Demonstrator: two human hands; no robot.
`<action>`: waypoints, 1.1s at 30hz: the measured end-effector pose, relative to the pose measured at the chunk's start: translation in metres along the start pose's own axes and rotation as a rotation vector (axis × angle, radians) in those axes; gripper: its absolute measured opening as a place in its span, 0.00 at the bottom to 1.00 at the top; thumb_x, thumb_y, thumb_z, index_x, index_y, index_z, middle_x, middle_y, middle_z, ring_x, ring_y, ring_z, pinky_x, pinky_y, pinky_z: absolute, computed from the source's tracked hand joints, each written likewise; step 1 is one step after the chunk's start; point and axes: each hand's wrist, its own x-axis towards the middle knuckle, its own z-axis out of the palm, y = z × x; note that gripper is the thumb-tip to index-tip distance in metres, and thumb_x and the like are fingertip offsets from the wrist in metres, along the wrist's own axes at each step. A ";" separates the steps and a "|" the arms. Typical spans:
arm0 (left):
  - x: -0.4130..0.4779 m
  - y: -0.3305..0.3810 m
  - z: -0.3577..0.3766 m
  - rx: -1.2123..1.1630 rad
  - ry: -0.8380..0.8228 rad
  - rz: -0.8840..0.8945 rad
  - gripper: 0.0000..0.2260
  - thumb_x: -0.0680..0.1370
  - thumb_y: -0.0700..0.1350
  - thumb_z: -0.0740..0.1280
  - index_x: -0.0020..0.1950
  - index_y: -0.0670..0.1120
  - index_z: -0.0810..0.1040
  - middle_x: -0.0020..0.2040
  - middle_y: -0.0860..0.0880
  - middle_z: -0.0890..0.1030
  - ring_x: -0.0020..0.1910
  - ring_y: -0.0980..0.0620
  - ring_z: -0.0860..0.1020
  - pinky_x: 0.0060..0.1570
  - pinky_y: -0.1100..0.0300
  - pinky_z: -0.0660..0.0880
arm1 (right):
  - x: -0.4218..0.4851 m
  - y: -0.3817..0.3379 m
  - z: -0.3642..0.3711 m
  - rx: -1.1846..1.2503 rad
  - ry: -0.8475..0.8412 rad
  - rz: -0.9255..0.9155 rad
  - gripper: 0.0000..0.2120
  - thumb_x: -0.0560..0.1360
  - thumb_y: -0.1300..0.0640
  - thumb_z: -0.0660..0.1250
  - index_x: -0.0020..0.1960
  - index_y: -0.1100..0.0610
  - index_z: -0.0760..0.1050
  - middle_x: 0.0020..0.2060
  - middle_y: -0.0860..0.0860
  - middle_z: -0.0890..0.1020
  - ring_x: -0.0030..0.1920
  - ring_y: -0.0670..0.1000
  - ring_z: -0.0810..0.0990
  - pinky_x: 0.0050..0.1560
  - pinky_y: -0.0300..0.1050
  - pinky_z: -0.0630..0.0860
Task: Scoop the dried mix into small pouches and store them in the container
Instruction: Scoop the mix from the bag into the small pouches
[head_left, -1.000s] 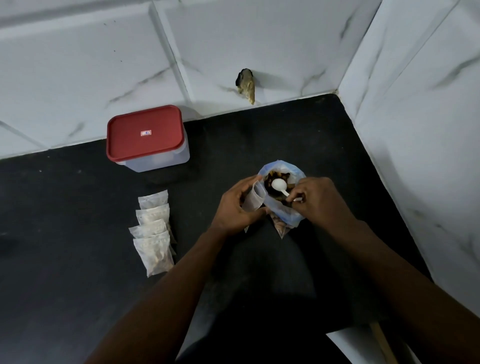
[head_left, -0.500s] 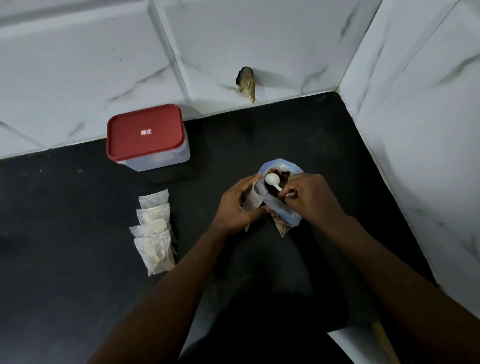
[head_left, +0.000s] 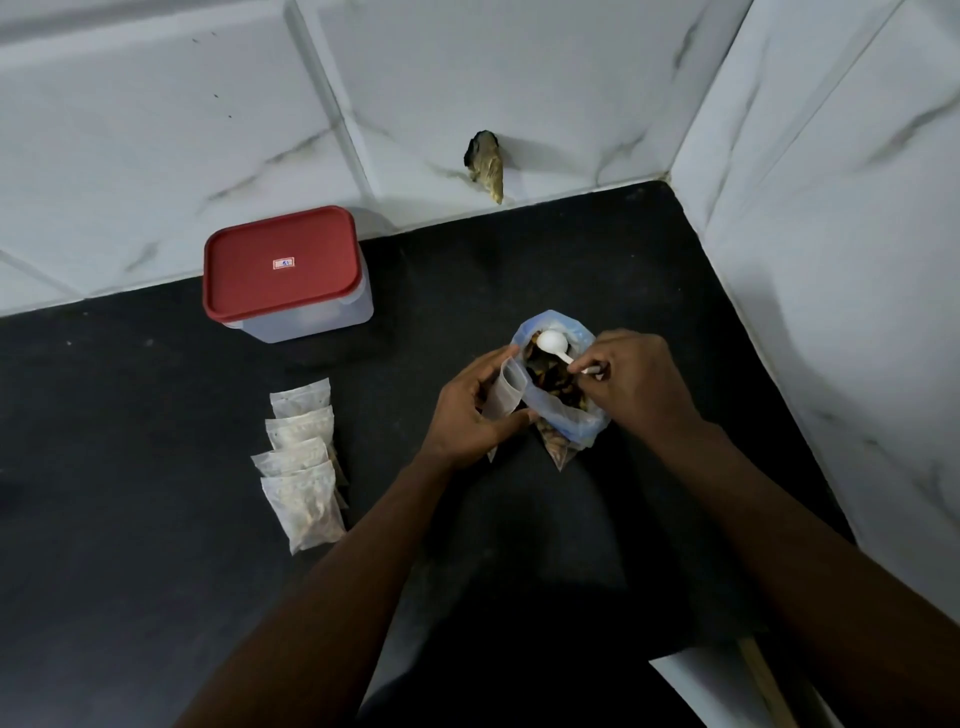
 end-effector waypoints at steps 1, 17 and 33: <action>0.001 0.000 0.000 0.002 0.002 0.000 0.30 0.74 0.40 0.78 0.75 0.44 0.73 0.70 0.52 0.77 0.69 0.57 0.76 0.67 0.60 0.75 | -0.001 -0.001 0.000 -0.007 -0.020 0.005 0.07 0.71 0.65 0.77 0.48 0.59 0.85 0.44 0.53 0.86 0.46 0.47 0.82 0.52 0.48 0.81; -0.001 -0.002 -0.001 -0.029 -0.010 -0.037 0.32 0.73 0.43 0.78 0.75 0.48 0.72 0.70 0.55 0.76 0.69 0.60 0.75 0.66 0.62 0.75 | 0.000 0.005 -0.022 -0.017 0.010 0.051 0.05 0.73 0.63 0.76 0.49 0.60 0.86 0.42 0.53 0.86 0.39 0.41 0.79 0.44 0.28 0.72; -0.001 -0.009 0.003 0.011 0.014 -0.026 0.33 0.72 0.43 0.79 0.75 0.49 0.72 0.72 0.53 0.75 0.72 0.59 0.73 0.70 0.61 0.73 | -0.017 -0.011 -0.002 0.034 -0.118 0.308 0.08 0.74 0.61 0.75 0.52 0.55 0.86 0.46 0.46 0.87 0.40 0.34 0.79 0.44 0.24 0.70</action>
